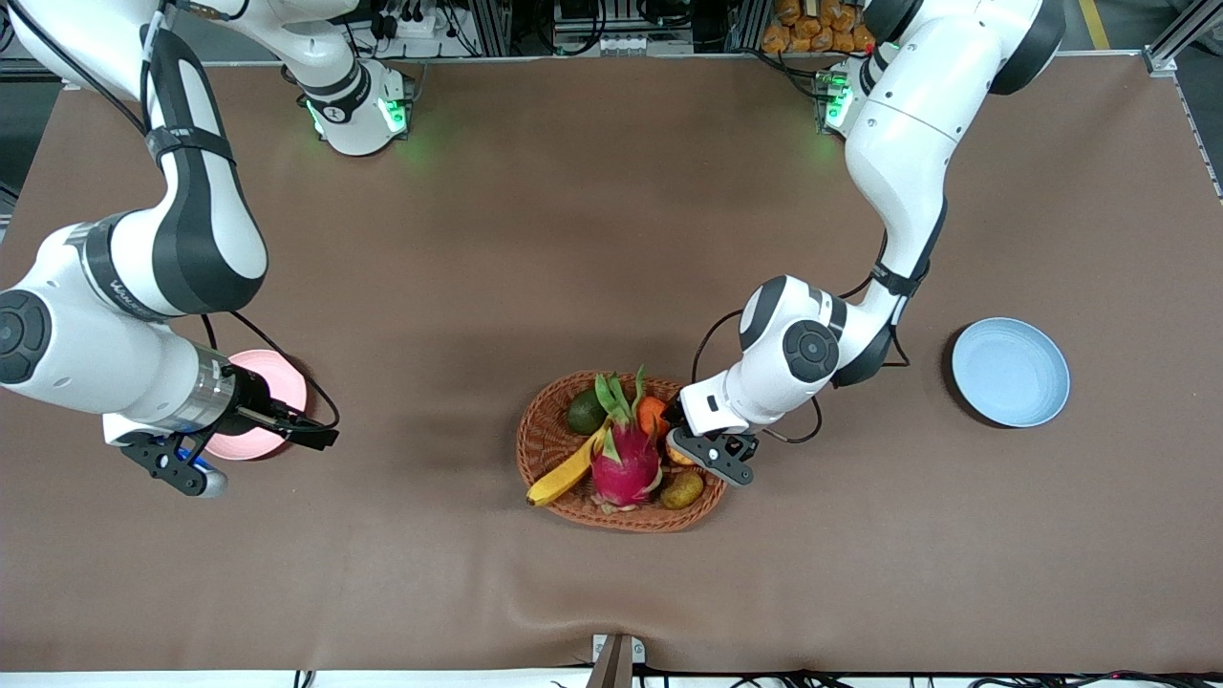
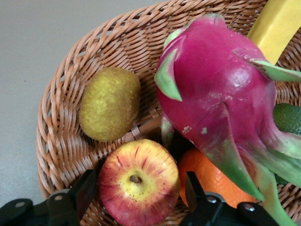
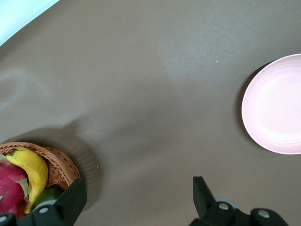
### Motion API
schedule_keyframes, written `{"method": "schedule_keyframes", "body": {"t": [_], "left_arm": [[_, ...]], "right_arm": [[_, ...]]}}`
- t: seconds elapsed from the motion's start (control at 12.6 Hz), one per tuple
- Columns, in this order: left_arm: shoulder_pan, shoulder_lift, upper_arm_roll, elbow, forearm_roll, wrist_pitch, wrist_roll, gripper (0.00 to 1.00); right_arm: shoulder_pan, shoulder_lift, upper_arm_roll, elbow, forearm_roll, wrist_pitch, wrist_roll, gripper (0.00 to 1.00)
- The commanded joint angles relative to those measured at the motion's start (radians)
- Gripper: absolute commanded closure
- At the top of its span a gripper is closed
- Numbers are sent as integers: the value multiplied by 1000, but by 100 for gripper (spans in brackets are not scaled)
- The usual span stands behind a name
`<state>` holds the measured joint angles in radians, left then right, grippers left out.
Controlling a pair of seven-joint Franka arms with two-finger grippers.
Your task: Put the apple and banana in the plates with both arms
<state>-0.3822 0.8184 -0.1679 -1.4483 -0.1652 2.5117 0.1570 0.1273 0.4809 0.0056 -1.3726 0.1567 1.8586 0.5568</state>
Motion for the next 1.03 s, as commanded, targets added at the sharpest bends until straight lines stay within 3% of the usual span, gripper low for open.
{"method": "schedule_keyframes", "body": {"t": [0.0, 0.32, 0.47, 0.55, 0.95], "left_arm": [[-6, 24, 2, 22, -27, 19, 45, 14], [-4, 33, 4, 20, -27, 27, 58, 17], [-4, 31, 4, 22, -27, 27, 59, 46], [-1, 27, 4, 22, -27, 27, 61, 52], [8, -42, 2, 19, -30, -20, 52, 53]], "right_arm": [[-20, -8, 5, 9, 23, -7, -6, 0], [1, -7, 8, 17, 18, 31, 5, 0], [41, 1, 8, 17, 15, 105, 70, 0], [46, 10, 8, 15, 18, 138, 124, 0], [90, 88, 5, 38, 9, 240, 170, 0]]}}
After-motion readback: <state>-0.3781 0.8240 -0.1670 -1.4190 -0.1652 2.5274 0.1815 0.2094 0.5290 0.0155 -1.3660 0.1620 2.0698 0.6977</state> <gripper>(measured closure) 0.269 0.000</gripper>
